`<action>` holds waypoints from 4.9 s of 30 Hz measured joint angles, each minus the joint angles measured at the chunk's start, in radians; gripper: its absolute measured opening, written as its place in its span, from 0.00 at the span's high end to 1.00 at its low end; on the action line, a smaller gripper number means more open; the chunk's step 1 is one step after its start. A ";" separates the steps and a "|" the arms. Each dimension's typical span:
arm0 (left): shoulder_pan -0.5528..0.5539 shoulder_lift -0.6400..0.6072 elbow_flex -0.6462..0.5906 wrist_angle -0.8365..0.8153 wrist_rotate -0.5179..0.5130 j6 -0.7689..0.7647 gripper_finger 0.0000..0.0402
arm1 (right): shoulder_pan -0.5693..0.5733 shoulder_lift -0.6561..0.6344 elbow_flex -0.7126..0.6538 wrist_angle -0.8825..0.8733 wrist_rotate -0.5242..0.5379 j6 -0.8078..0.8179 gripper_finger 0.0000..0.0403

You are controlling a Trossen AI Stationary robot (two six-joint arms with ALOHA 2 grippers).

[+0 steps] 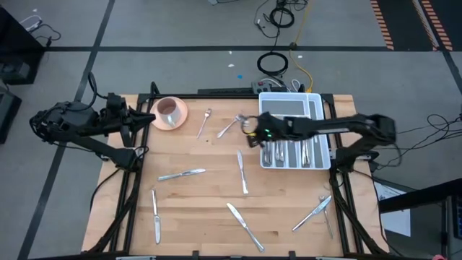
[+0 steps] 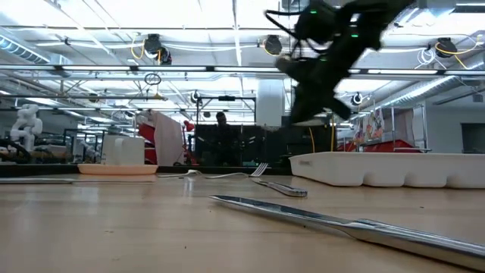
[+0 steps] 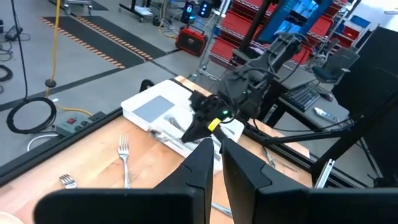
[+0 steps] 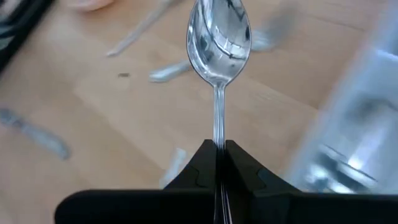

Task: Sort silverware
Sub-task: Put the silver spoon into the white silverware tray, then put the silver knife into the white silverware tray

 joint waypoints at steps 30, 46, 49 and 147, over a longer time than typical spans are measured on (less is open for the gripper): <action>0.000 0.000 0.000 0.001 -0.027 -0.002 0.90 | 0.151 -0.558 -0.389 -0.644 0.298 0.664 1.00; 0.000 0.000 0.000 0.001 -0.058 0.004 0.90 | 0.158 -0.603 -0.580 -0.504 0.284 0.764 1.00; 0.000 0.000 0.000 0.001 -0.058 0.004 0.90 | 0.158 -0.603 -0.600 -0.474 0.277 0.761 1.00; -0.056 0.428 -0.740 0.133 0.502 -0.599 0.57 | 0.158 -0.624 -0.332 -0.630 0.300 0.286 0.47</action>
